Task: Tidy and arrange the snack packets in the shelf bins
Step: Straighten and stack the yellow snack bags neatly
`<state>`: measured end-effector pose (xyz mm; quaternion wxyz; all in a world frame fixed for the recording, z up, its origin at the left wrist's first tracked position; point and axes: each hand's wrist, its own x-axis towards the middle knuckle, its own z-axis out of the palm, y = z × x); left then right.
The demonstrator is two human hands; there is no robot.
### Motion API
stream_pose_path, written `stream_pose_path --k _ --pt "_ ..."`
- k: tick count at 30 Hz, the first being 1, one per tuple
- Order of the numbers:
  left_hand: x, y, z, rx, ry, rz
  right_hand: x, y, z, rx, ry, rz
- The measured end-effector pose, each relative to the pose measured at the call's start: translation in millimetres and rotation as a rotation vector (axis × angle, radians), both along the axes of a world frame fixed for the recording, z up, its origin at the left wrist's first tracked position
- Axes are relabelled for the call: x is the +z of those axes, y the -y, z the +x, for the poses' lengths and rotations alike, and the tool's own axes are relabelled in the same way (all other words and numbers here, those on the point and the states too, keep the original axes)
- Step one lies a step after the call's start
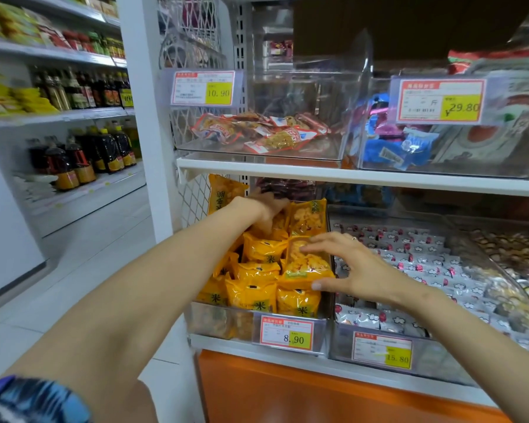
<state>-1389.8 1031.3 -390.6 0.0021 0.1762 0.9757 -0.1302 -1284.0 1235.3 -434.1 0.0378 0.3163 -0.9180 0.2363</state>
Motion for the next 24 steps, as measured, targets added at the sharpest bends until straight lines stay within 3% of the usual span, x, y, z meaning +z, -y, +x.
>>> stream_pose_path --k 10,13,15,17,20,24 --pt "6 29 28 -0.061 0.081 0.340 1 4 0 -0.050 -0.067 0.039" --pt "-1 41 43 -0.081 0.131 0.173 3 12 -2 -0.086 -0.113 -0.010" --pt "-16 41 45 -0.084 0.041 -0.007 4 21 -4 -0.104 -0.157 -0.014" --pt "-25 41 44 -0.118 -0.059 -0.049 5 30 -6 -0.113 -0.188 -0.025" --pt "-18 48 46 -0.125 -0.084 0.147 4 39 -9 -0.130 -0.194 -0.043" --pt "18 61 63 -0.156 -0.071 0.661 5 47 -12 -0.183 -0.078 -0.267"
